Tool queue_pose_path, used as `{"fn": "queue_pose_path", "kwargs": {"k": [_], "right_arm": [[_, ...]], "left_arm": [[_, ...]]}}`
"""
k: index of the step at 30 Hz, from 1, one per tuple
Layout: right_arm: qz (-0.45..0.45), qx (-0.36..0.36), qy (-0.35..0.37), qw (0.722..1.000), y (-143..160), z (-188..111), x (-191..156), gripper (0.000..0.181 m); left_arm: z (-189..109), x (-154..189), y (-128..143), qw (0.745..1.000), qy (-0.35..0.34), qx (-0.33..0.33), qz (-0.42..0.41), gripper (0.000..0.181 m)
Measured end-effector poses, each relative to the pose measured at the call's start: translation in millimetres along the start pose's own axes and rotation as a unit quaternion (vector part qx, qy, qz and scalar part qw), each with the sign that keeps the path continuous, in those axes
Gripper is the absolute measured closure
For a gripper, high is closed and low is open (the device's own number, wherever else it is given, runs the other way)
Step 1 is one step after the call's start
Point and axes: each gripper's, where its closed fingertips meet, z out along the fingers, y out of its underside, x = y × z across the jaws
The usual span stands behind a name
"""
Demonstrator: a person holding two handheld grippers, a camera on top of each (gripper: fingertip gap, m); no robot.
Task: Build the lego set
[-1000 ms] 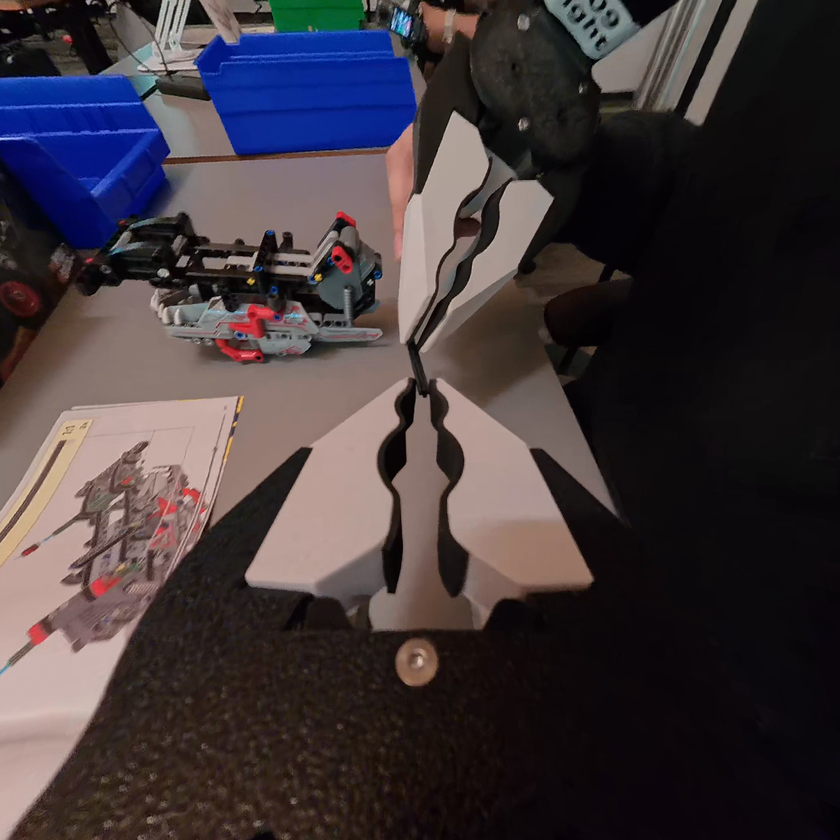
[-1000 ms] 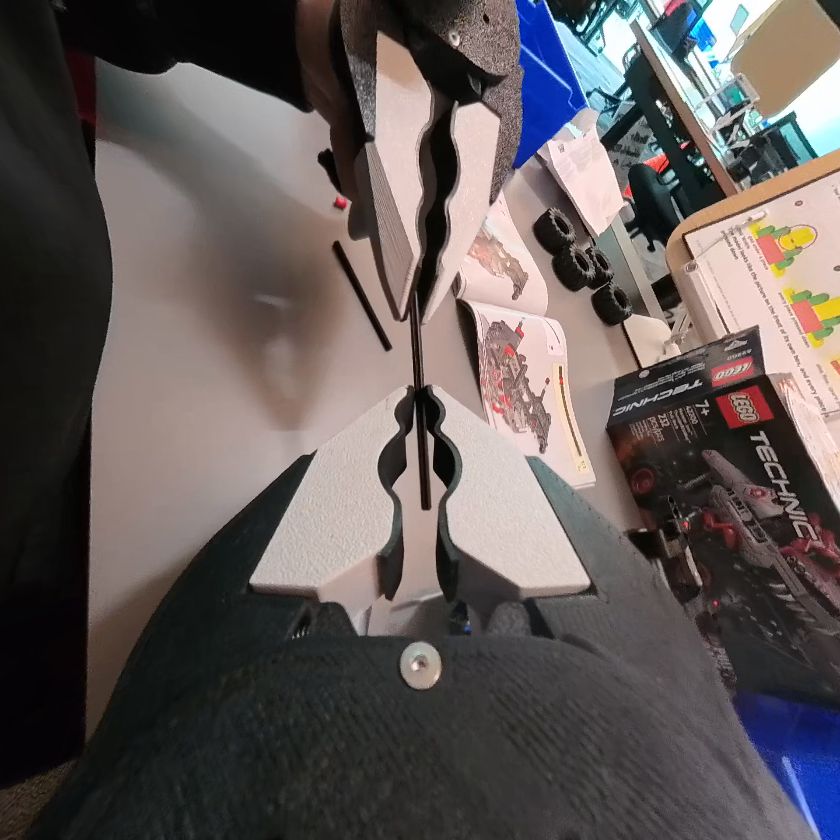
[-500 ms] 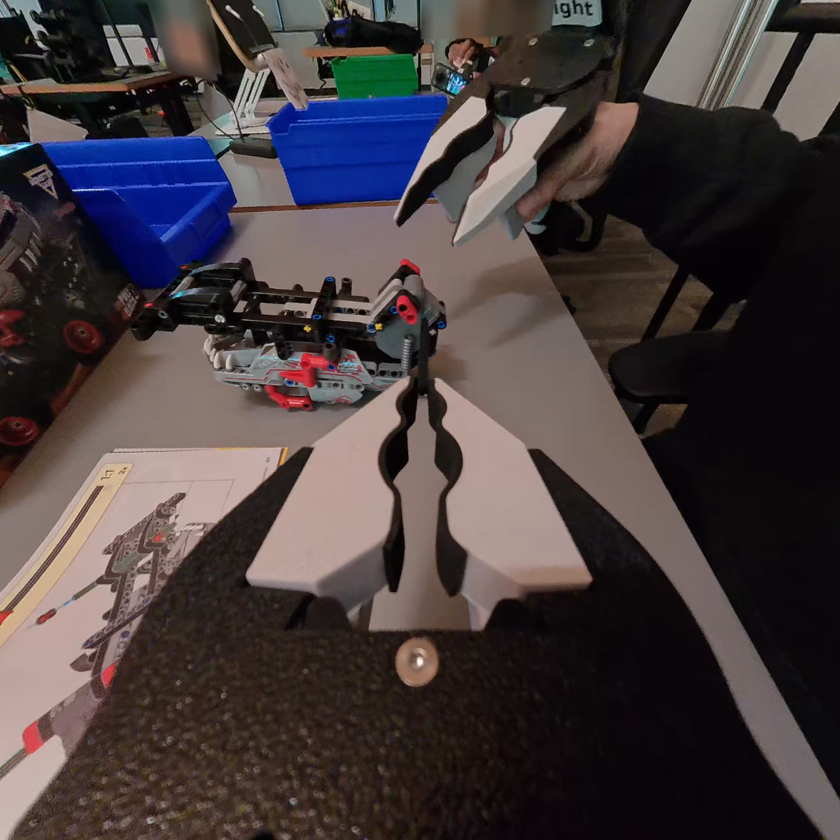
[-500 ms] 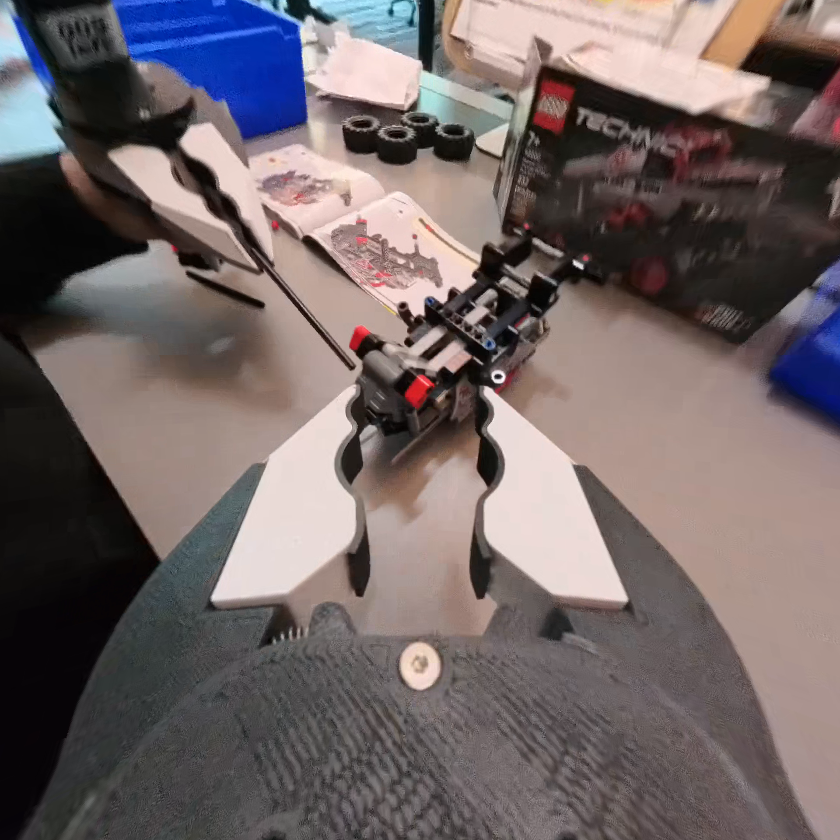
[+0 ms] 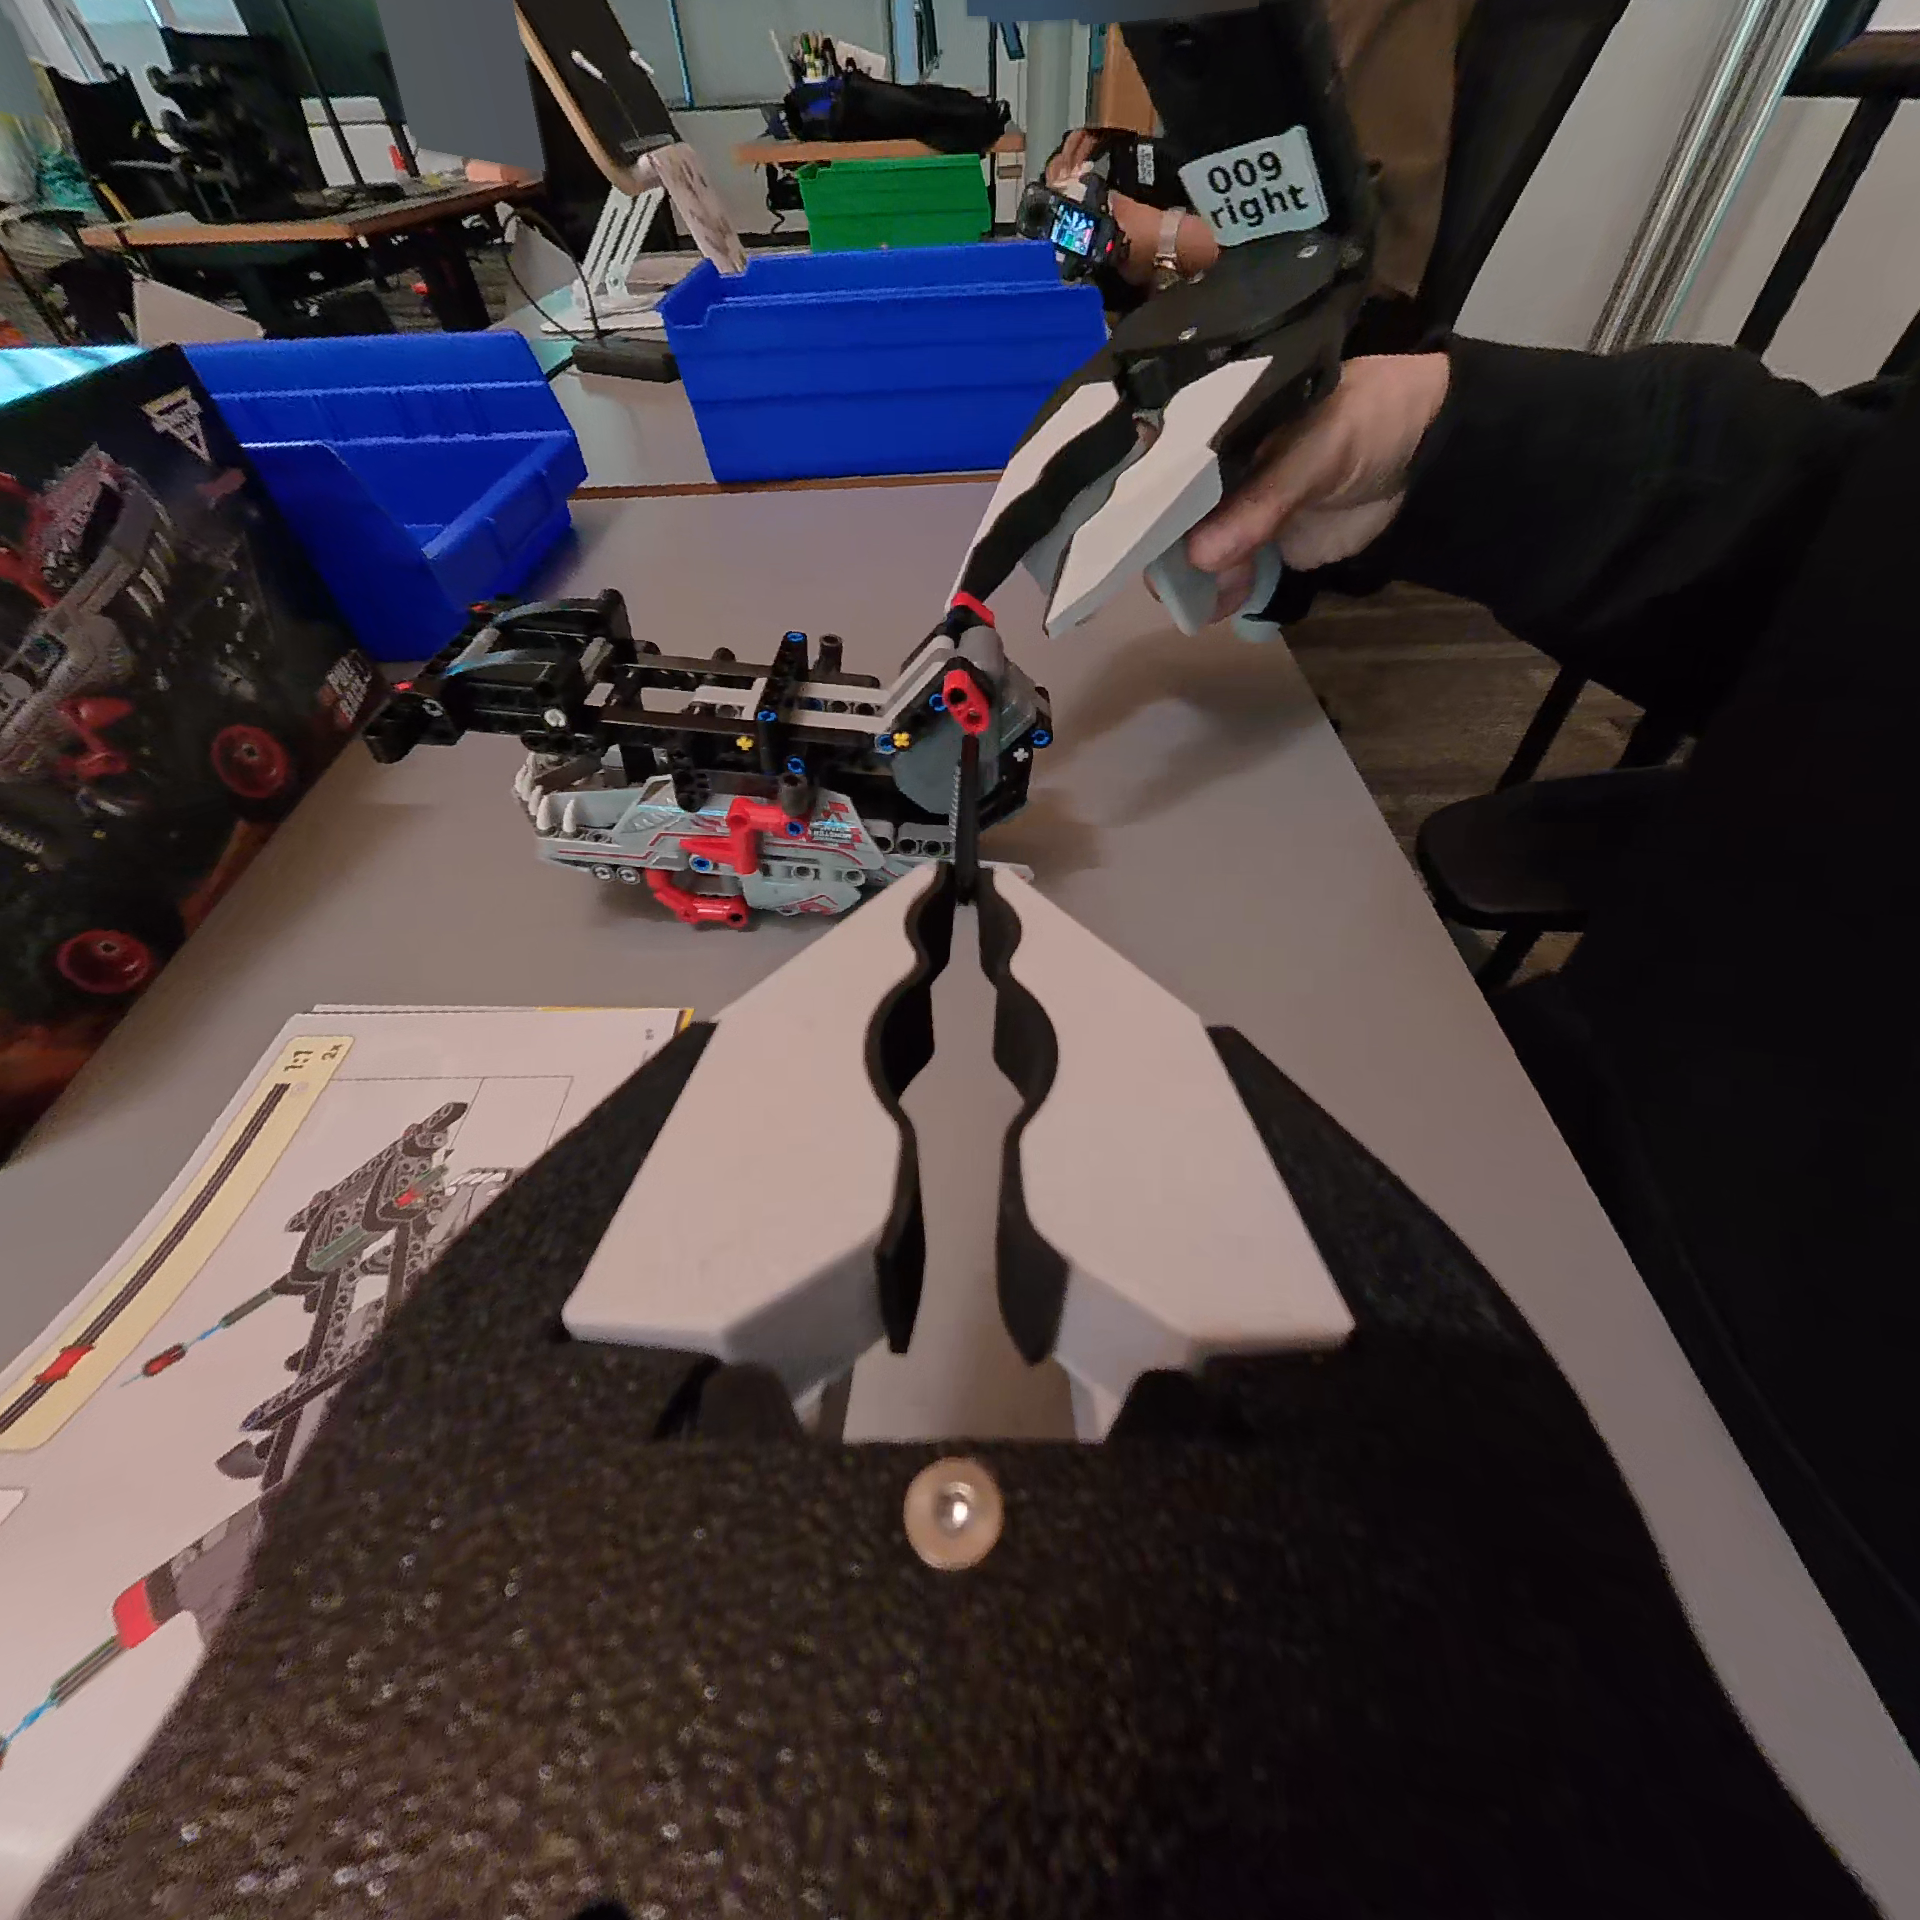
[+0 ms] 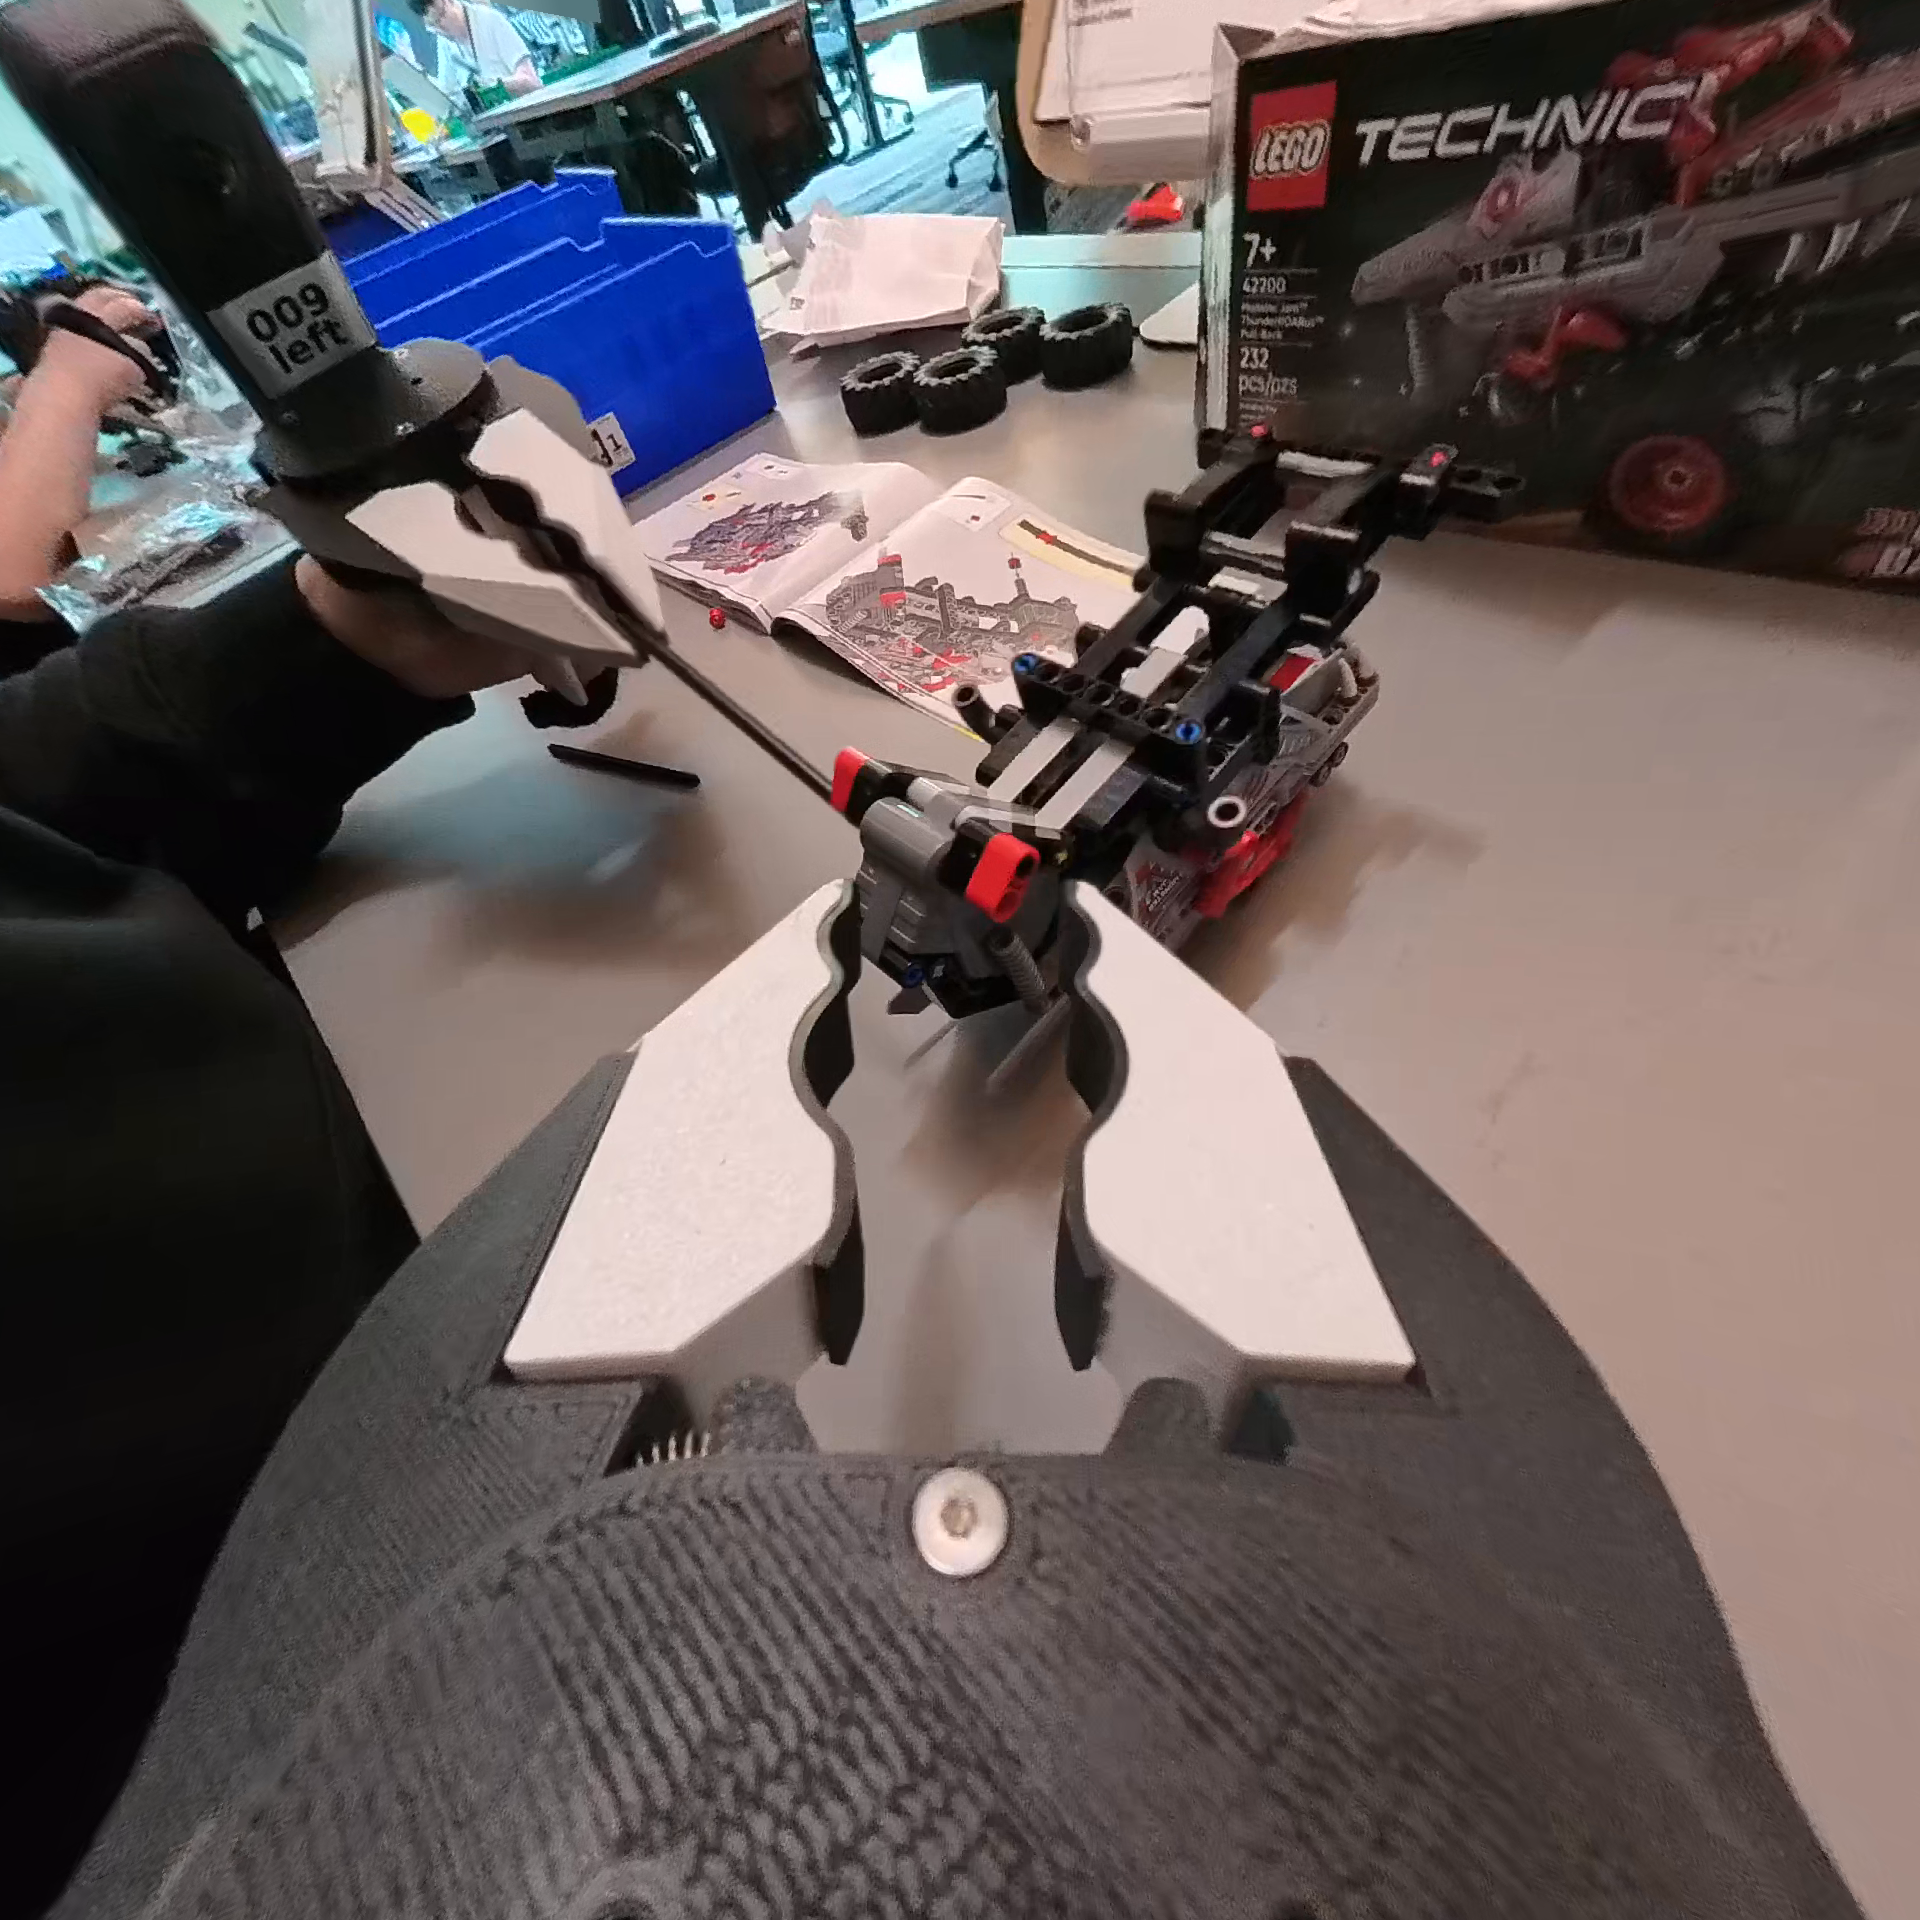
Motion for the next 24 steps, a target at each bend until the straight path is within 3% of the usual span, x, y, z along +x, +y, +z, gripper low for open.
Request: {"fn": "queue_pose_path", "kwargs": {"k": [4,7,14,19,24], "right_arm": [[-0.115,-0.014,0.009,0.993,0,-7,0,0.14],[-0.221,-0.049,0.039,0.973,-4,-13,10,0.143],[-0.459,-0.178,0.053,0.869,-1,-4,15,0.145],[-0.542,-0.188,0.087,0.814,-2,8,13,0.147],[-0.574,-0.203,0.115,0.785,3,13,16,0.163]], "left_arm": [[-1,0,0,1.0,0.003,0.001,0.001,0.18],[-5,-1,-3,1.0,0.002,0.008,0.0,0.179],[-1,1,-4,1.0,0.006,0.019,-0.007,0.18],[2,2,-2,1.0,0.008,0.021,-0.01,0.18],[3,2,-4,1.0,0.004,0.027,-0.011,0.18]]}}
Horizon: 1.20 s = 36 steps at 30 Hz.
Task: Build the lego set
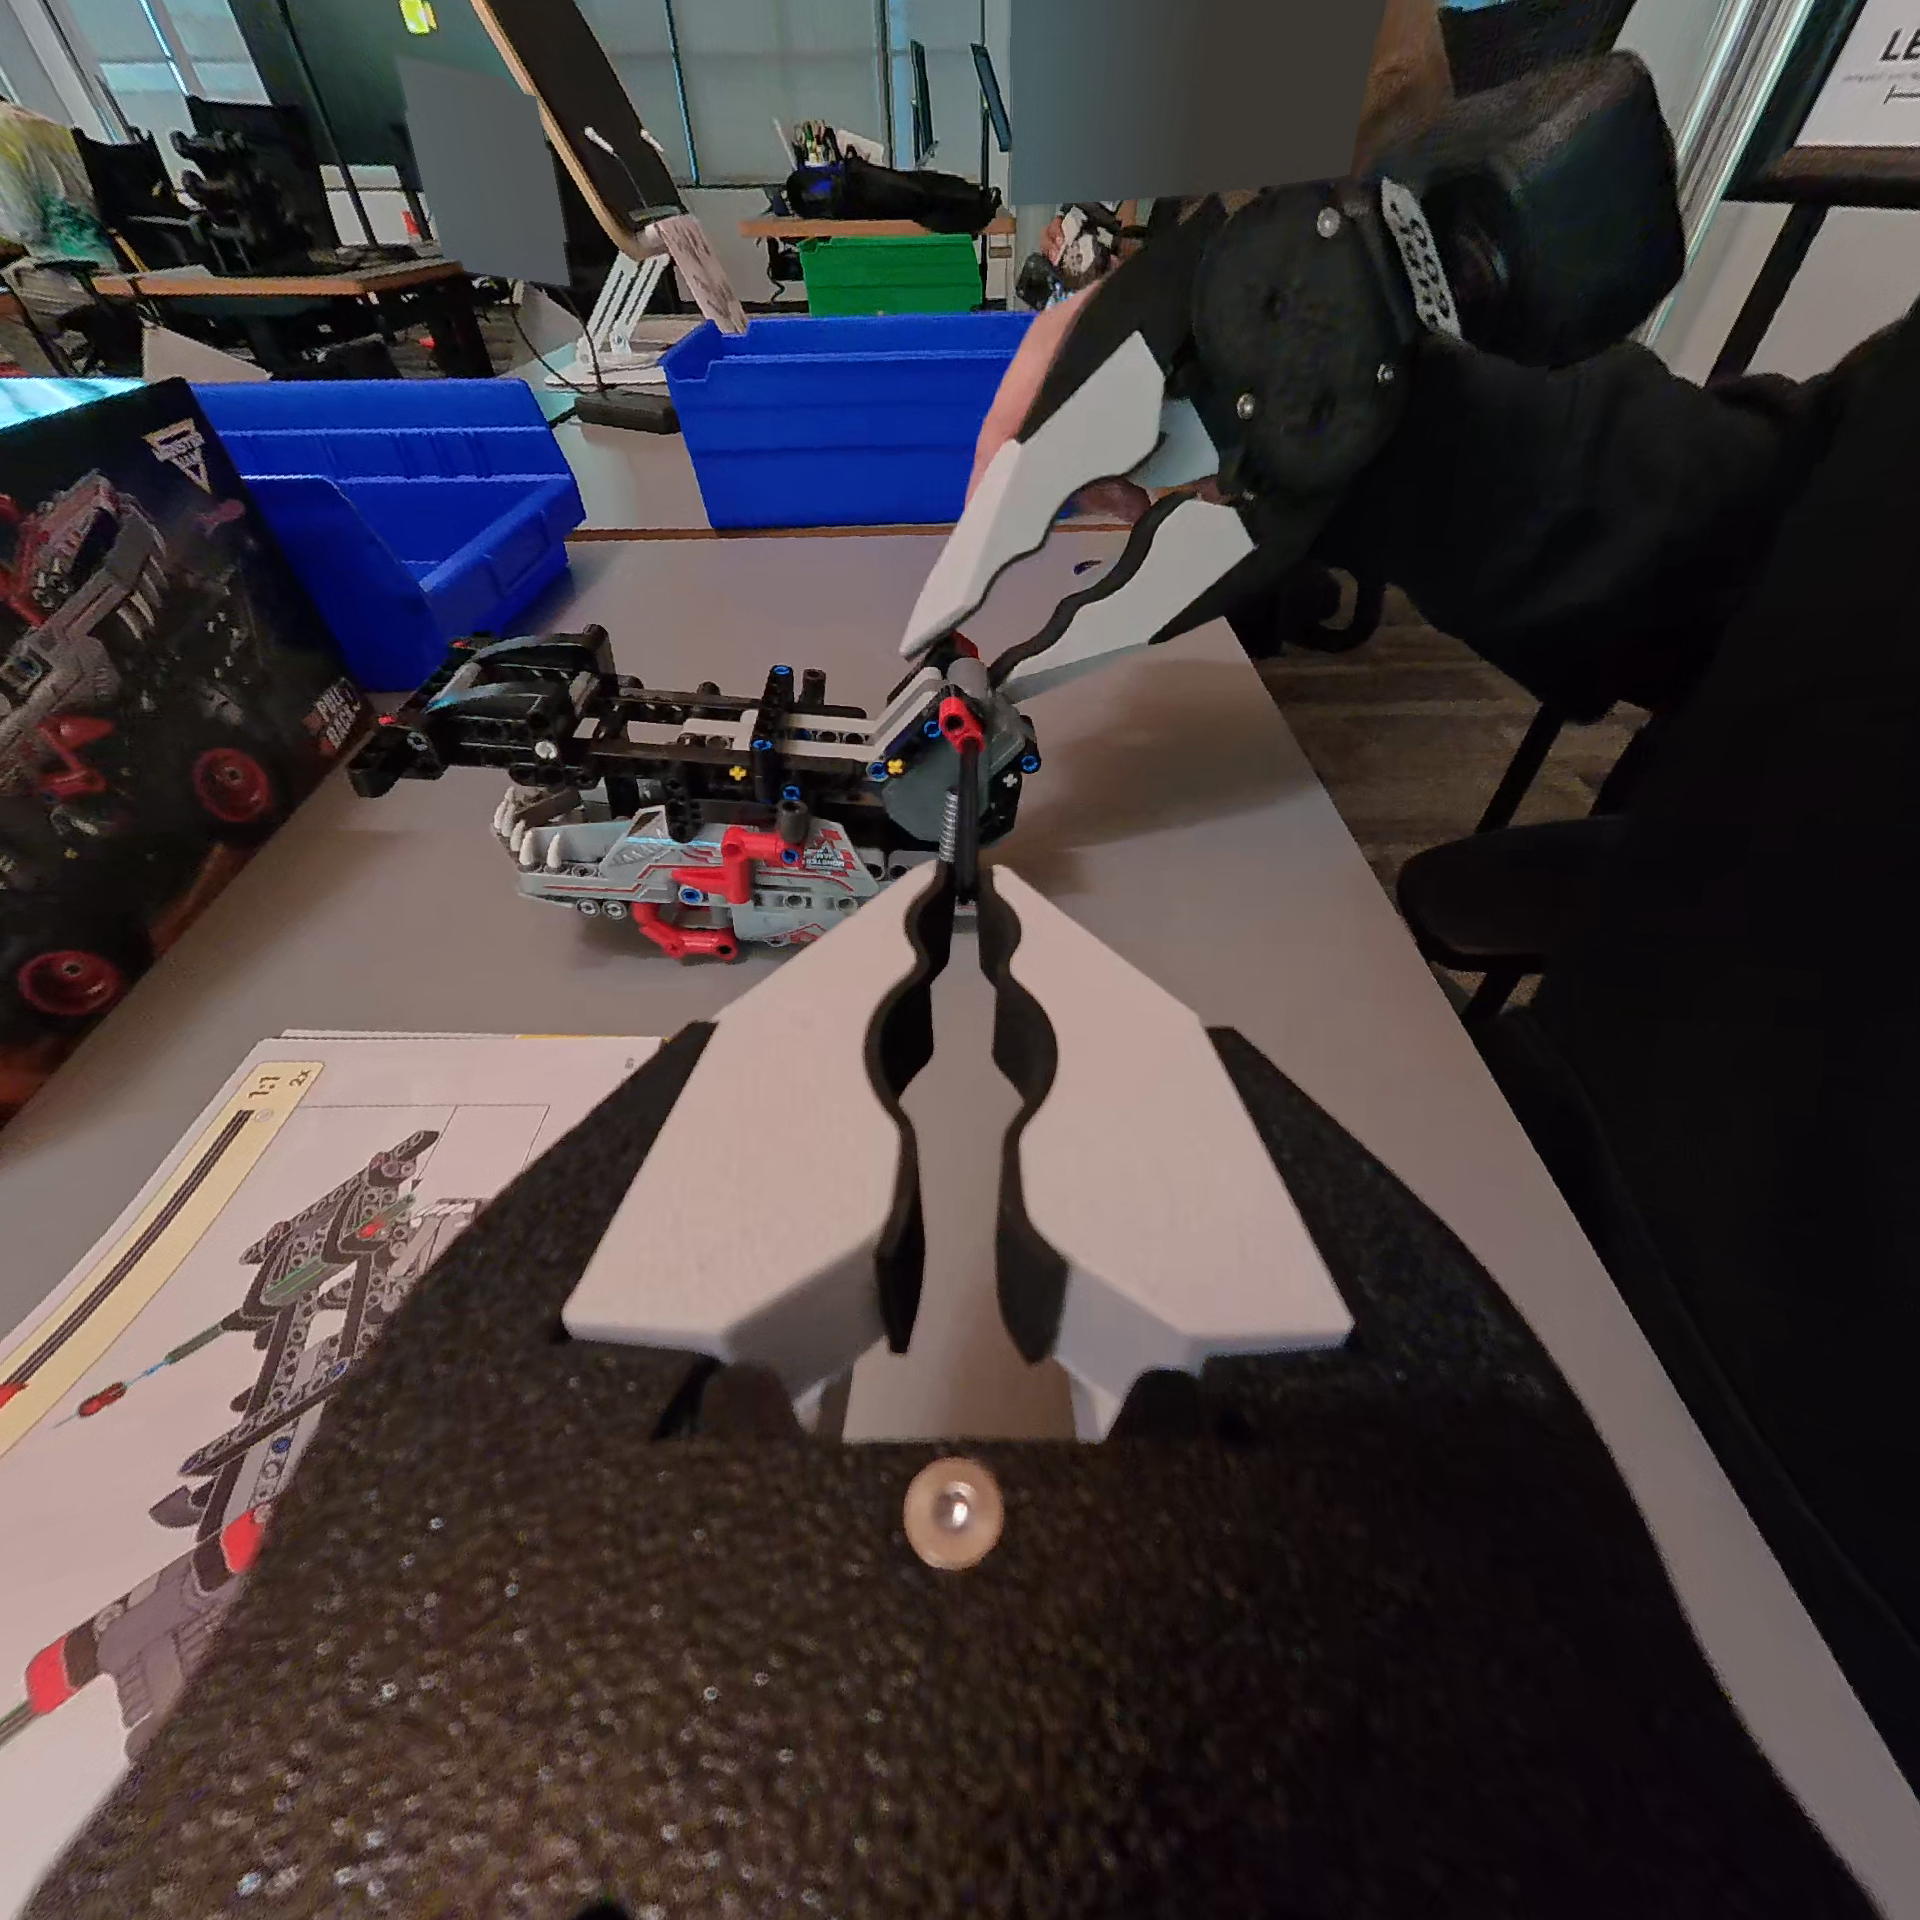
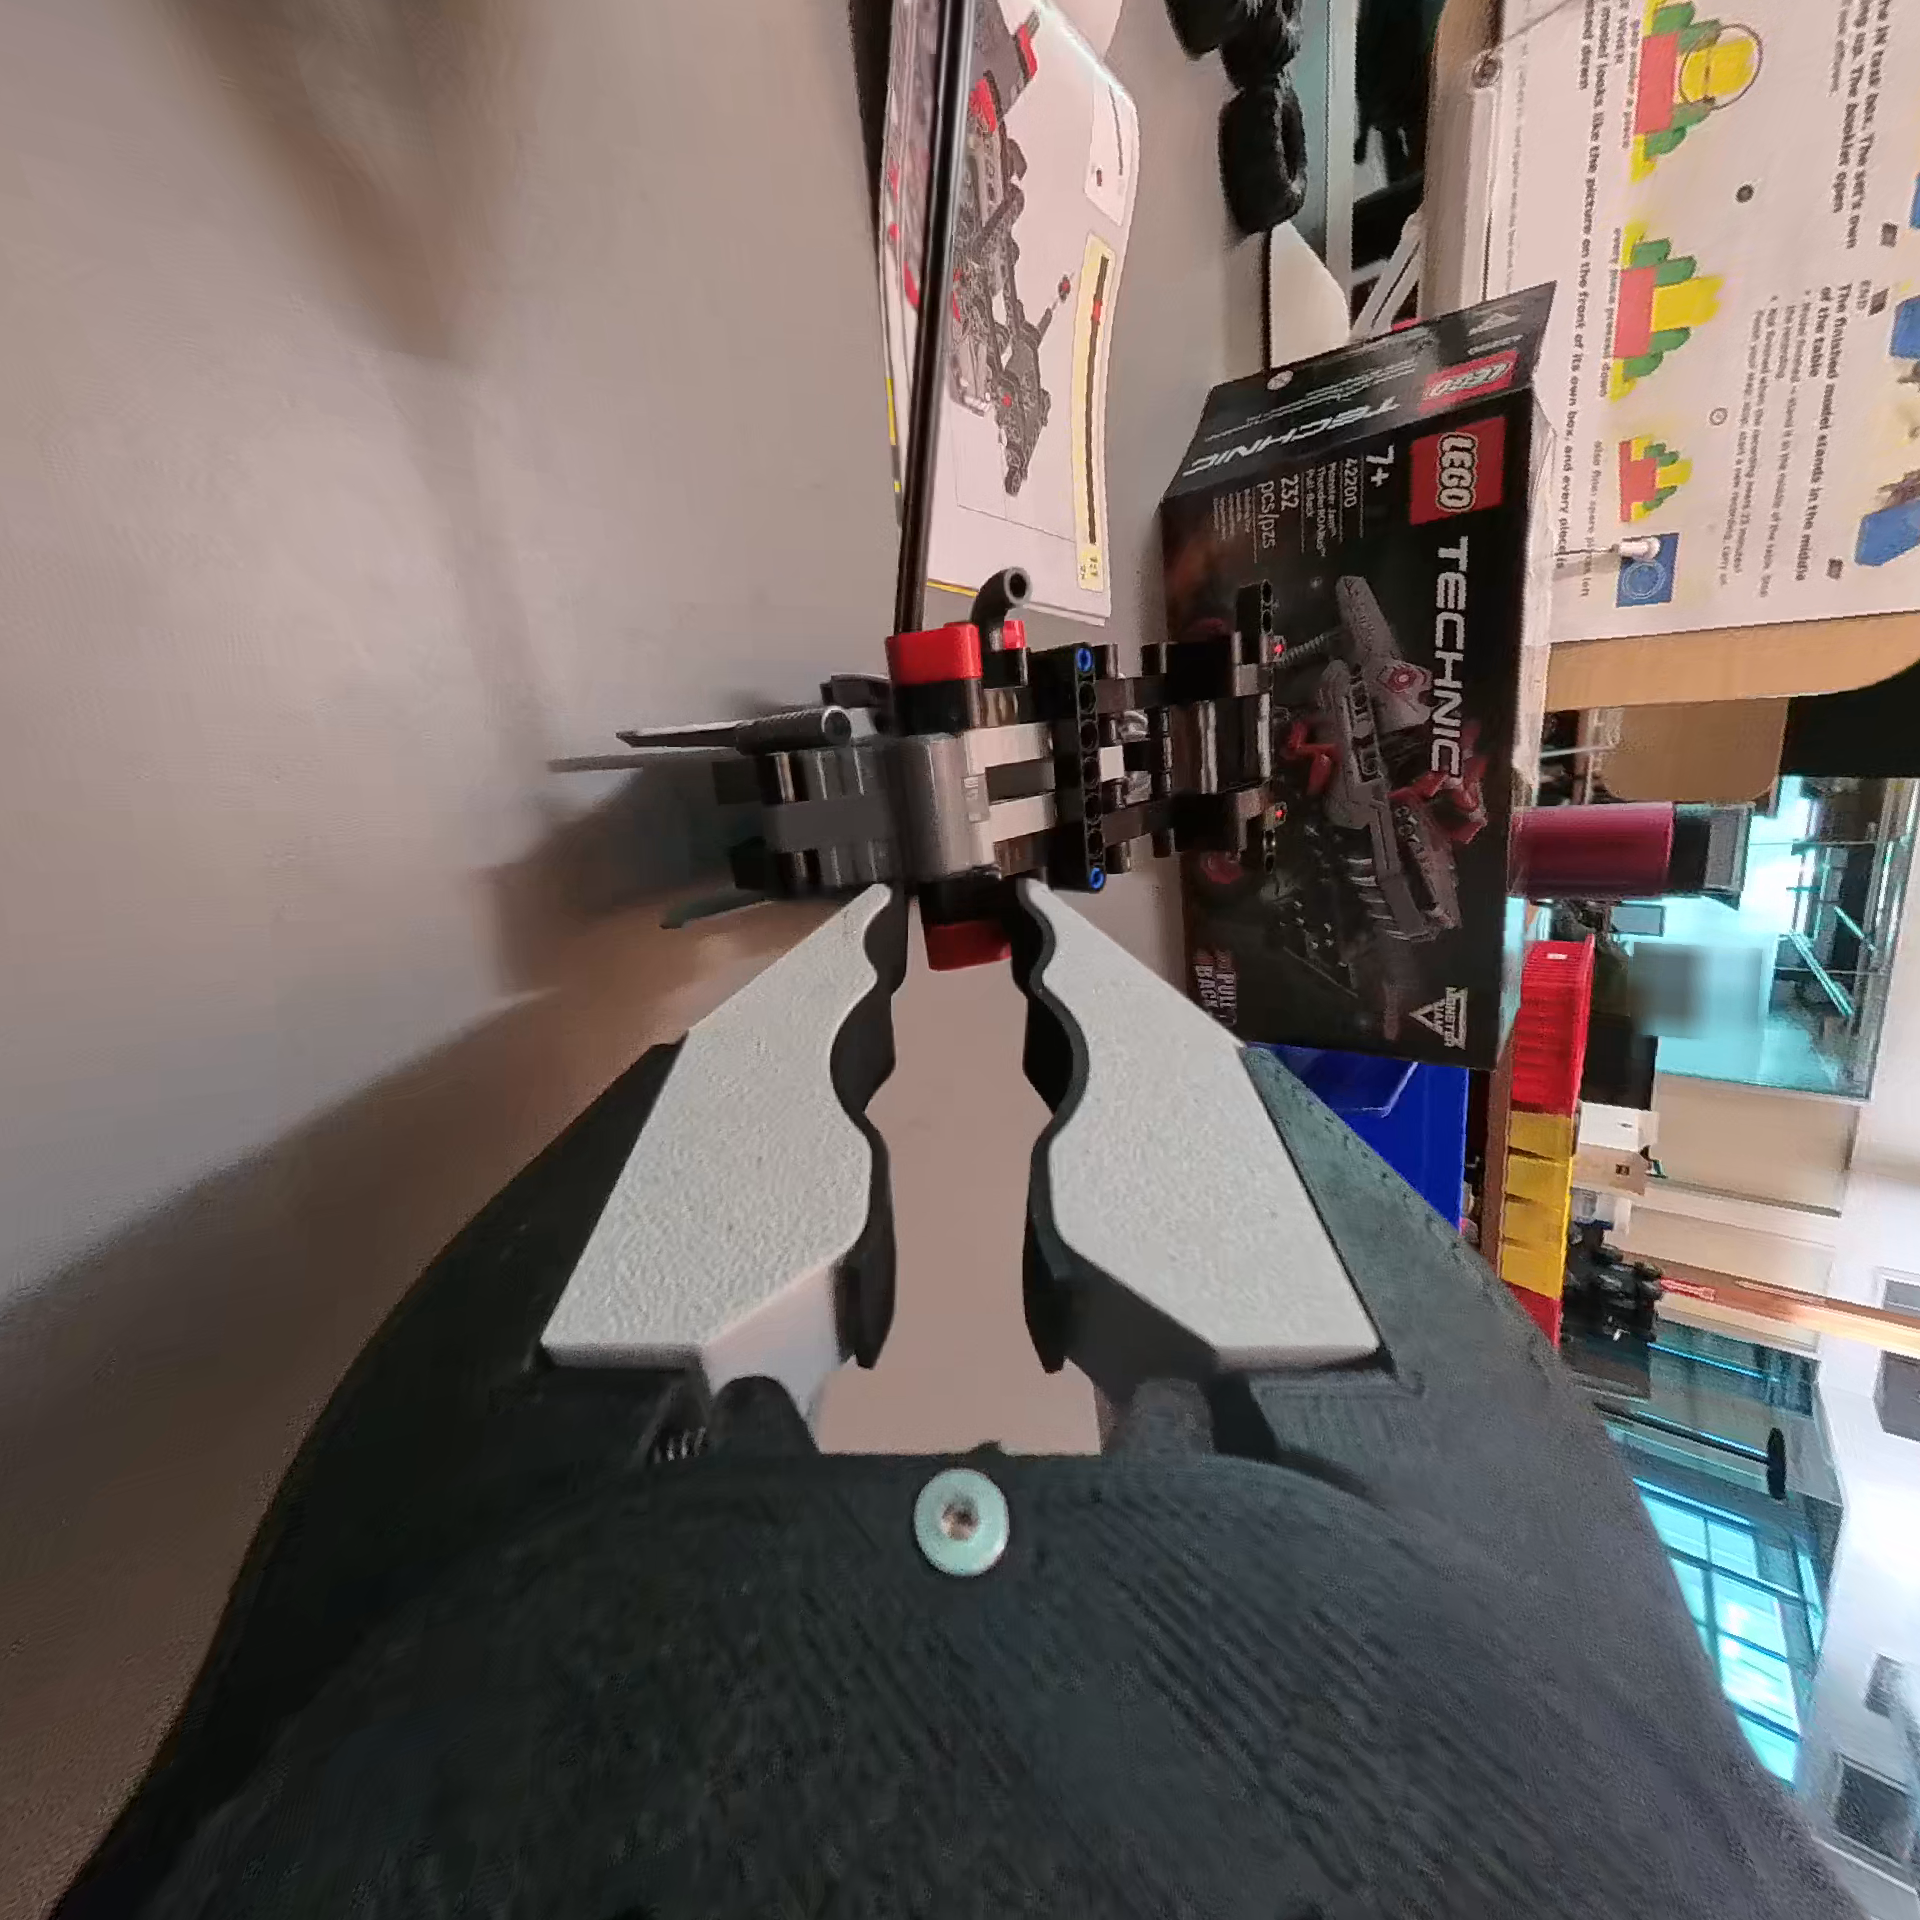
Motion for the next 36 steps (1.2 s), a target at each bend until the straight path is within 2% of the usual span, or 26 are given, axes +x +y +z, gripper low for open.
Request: {"fn": "queue_pose_path", "kwargs": {"k": [3,8,10,13,20,22,24,25,26,29,32,33,36], "right_arm": [[-0.001,-0.002,0.01,1.0,1,0,0,0.165],[0.021,0.002,0.02,1.0,5,0,2,0.167],[0.029,0.004,0.02,0.999,5,0,2,0.167],[0.018,-0.002,0.023,1.0,6,0,2,0.167],[-0.006,-0.002,0.025,1.0,7,0,2,0.167],[-0.01,0.001,0.025,1.0,4,1,2,0.167],[-0.014,0.004,0.027,1.0,2,2,3,0.167],[-0.016,0.003,0.028,0.999,3,2,4,0.167],[-0.019,0.0,0.027,0.999,4,2,4,0.167],[-0.029,0.001,0.027,0.999,4,2,5,0.167],[-0.037,0.0,0.028,0.999,3,3,4,0.167],[-0.039,-0.001,0.028,0.999,2,3,4,0.167],[-0.041,0.001,0.028,0.999,1,4,4,0.167]], "left_arm": [[1,0,2,1.0,0.0,0.001,-0.009,0.18],[5,-3,1,0.995,0.007,0.02,-0.095,0.18],[8,-2,3,0.997,-0.004,0.017,-0.07,0.18],[10,1,4,0.999,-0.033,-0.003,0.018,0.179],[10,-3,1,0.992,0.009,0.005,-0.124,0.18],[7,-4,2,0.997,-0.006,0.003,-0.083,0.18],[6,-4,0,0.998,-0.042,-0.005,0.04,0.18],[7,-4,2,0.996,-0.052,-0.021,0.076,0.18],[8,-2,4,0.996,-0.049,-0.034,0.073,0.179],[8,-3,-3,0.998,-0.024,-0.011,-0.052,0.18],[7,-3,-6,0.989,0.008,0.005,-0.15,0.18],[6,-3,-7,0.991,0.003,0.008,-0.137,0.18],[5,-3,-7,0.999,-0.045,-0.018,0.025,0.18]]}}
